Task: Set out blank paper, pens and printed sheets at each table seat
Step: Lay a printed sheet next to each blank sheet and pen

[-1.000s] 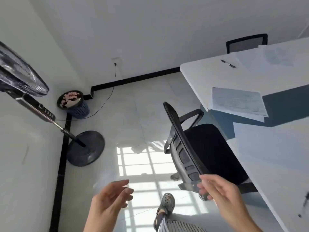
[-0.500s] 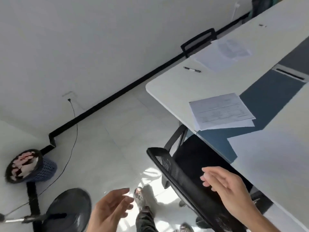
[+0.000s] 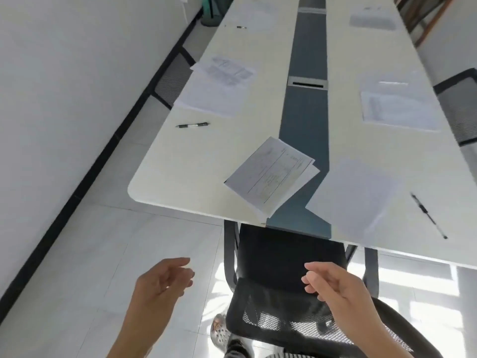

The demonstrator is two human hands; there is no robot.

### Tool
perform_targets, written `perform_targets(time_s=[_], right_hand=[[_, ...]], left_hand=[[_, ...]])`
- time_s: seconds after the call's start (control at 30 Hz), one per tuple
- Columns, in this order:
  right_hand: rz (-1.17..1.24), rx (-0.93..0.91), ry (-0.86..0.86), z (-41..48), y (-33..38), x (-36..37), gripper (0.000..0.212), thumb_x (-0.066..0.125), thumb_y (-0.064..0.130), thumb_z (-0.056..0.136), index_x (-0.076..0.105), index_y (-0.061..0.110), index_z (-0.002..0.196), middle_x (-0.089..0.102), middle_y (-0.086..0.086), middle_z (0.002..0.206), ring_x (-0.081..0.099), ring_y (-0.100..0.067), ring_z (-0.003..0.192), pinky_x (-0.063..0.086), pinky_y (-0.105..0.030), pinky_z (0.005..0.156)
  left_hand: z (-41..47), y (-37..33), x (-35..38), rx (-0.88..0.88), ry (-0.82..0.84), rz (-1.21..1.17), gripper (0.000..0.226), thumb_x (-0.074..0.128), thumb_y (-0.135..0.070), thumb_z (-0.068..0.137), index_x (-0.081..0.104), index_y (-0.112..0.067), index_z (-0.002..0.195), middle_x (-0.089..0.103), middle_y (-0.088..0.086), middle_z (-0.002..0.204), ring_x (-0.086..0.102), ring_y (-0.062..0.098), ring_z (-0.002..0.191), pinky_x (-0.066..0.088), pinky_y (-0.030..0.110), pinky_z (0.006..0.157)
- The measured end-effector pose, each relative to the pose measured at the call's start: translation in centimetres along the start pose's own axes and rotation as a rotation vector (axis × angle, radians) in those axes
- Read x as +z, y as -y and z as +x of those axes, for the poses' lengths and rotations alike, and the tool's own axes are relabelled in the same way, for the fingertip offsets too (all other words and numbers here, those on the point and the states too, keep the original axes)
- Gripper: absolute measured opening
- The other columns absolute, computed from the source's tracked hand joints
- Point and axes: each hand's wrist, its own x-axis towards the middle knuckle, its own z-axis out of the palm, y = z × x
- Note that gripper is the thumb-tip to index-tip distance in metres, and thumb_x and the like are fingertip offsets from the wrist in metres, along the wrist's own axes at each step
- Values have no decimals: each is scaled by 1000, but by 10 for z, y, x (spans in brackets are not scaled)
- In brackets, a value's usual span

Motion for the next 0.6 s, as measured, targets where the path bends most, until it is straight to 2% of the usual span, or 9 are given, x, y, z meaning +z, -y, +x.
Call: perform_targets(time_s=[0.13, 0.27, 0.33, 0.5, 0.6], right_hand=[[17, 71, -141, -6, -6, -4, 14, 64, 21, 90, 68, 33, 97, 75, 18, 82, 72, -2, 76, 56, -23, 74], [50, 104, -211, 6, -12, -12, 13, 64, 23, 90, 68, 34, 96, 75, 17, 81, 72, -2, 76, 57, -26, 75], [57, 118, -199, 20, -15, -14, 12, 65, 25, 90, 68, 35, 96, 75, 15, 80, 72, -3, 76, 57, -28, 77], [47, 162, -82, 77, -28, -17, 9, 64, 31, 90, 67, 34, 99, 75, 9, 79, 71, -4, 77, 57, -35, 84], [58, 224, -26, 117, -32, -12, 22, 62, 31, 92, 64, 23, 113, 74, 6, 85, 71, -6, 81, 57, -36, 87]], left_hand=[[30, -27, 38, 34, 209, 71, 16, 64, -7, 88, 69, -21, 95, 76, 2, 80, 72, 15, 76, 55, 31, 75], [48, -52, 75, 97, 361, 126, 16, 62, -8, 89, 68, -22, 95, 74, 10, 72, 70, 14, 73, 52, 35, 83], [63, -56, 85, 105, 372, 167, 16, 63, -10, 90, 68, -24, 97, 75, 6, 73, 70, 12, 76, 52, 36, 85], [113, -37, 109, 124, 289, 408, 10, 66, -22, 86, 66, -33, 87, 72, -6, 80, 67, 9, 80, 54, 38, 86], [150, -16, 126, 136, 265, 607, 13, 64, -23, 89, 63, -28, 100, 67, -3, 106, 64, 12, 89, 51, 29, 85]])
